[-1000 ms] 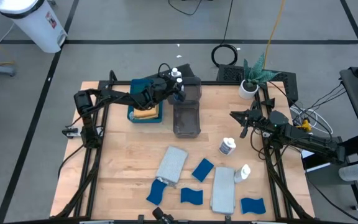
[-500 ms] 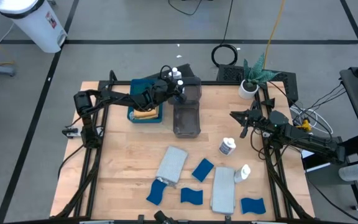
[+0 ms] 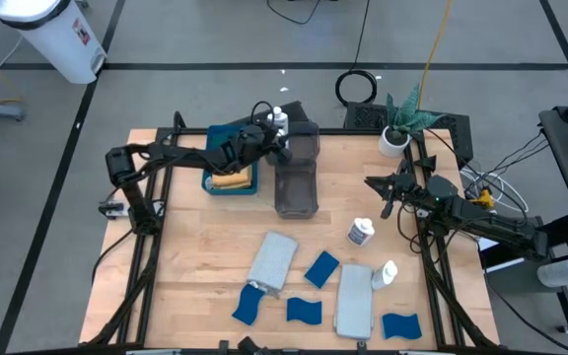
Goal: Pick & Place Kitchen Items
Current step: Put the white plastic restorer bottle into the top black bin, then adjust the left gray microfiber towel on the table
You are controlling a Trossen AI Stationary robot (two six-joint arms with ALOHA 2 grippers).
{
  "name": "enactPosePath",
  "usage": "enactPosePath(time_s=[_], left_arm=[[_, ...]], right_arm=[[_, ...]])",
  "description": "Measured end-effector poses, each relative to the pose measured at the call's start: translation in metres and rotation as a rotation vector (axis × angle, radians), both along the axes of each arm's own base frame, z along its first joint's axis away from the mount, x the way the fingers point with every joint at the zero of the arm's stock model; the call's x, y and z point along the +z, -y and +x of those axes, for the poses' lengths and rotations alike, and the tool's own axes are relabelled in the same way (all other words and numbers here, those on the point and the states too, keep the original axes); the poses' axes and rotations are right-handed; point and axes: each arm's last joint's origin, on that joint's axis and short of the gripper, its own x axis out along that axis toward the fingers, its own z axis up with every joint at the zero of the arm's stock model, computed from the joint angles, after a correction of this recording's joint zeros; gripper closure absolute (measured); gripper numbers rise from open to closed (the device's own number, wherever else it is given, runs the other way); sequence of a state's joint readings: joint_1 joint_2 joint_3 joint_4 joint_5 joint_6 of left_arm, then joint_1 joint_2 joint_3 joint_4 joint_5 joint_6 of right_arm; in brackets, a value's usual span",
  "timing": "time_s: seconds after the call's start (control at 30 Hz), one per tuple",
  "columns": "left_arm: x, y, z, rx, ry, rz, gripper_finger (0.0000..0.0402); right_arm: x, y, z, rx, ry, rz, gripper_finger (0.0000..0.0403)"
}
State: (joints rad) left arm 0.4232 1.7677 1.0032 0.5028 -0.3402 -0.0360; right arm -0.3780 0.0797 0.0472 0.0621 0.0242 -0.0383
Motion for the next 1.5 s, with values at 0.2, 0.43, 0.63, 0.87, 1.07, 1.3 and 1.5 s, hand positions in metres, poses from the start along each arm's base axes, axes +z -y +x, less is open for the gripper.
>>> enactPosePath(time_s=[0.2,0.43,0.63,0.87,1.07,1.3,1.5], left_arm=[[0.004,0.000,-0.002,0.003,0.003,0.002,0.0185],[0.006,0.004,-0.002,-0.009,-0.010,0.005,0.0121],[0.033,0.015,-0.011,-0.034,0.001,0.039,0.0097],[0.072,0.040,-0.032,-0.172,0.015,0.009,0.0102],[0.102,0.073,-0.056,-0.407,0.014,-0.050,0.0100],[0.112,0.112,-0.084,-0.755,-0.075,-0.199,0.0124],[0.109,0.133,-0.096,-0.831,-0.172,-0.262,0.0158]], right_arm=[[0.000,0.000,0.000,0.000,0.000,0.000,0.0383],[0.000,0.000,0.000,0.000,0.000,0.000,0.0383],[0.000,0.000,0.000,0.000,0.000,0.000,0.0383],[0.000,0.000,0.000,0.000,0.000,0.000,0.0383],[0.000,0.000,0.000,0.000,0.000,0.000,0.0383],[0.000,0.000,0.000,0.000,-0.001,0.000,0.0383],[0.000,0.000,0.000,0.000,0.000,0.000,0.0383]])
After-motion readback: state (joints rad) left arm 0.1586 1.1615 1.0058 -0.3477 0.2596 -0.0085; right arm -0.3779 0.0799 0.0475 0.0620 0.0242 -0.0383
